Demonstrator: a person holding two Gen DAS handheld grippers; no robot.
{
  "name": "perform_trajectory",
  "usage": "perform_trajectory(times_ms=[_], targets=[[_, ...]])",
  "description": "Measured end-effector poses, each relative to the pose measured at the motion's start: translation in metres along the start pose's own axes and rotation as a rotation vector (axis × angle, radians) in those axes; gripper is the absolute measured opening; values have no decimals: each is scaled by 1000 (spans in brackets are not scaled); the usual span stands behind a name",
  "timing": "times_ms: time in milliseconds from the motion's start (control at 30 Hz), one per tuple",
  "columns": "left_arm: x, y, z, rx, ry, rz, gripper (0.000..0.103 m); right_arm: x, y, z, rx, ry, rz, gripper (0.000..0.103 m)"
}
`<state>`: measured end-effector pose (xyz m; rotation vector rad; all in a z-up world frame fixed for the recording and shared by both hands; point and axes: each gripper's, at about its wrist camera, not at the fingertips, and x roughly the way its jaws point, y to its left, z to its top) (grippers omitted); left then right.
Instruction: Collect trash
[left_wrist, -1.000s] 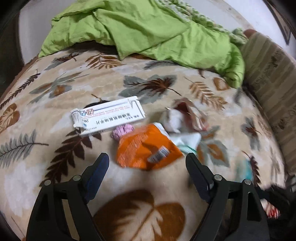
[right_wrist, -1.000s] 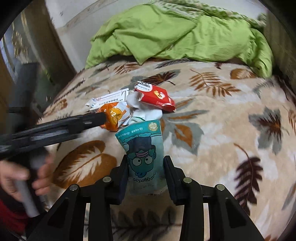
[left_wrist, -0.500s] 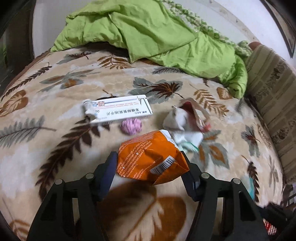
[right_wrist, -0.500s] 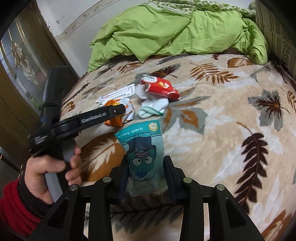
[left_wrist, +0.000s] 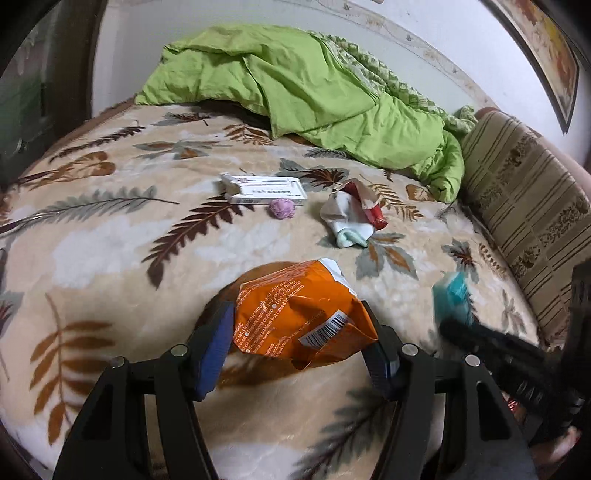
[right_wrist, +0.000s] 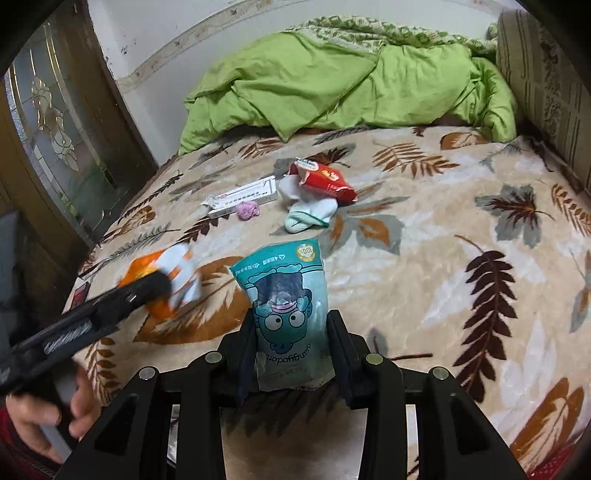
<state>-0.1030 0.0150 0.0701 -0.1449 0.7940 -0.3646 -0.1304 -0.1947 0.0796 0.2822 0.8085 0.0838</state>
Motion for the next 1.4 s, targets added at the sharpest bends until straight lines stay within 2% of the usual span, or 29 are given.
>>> perform_trajectory(times_ms=[133,267,1400], targets=[[-13,-2,-5,11,-52,15,64,-5,2,-2,-7,-24,1,39],[-15,-4,-7,16,-65,33,64,-10,-3,-3,13,-42,9,39],[-14,-5,-8,22,-74,39,64,-12,-4,-4,30,-51,29,39]])
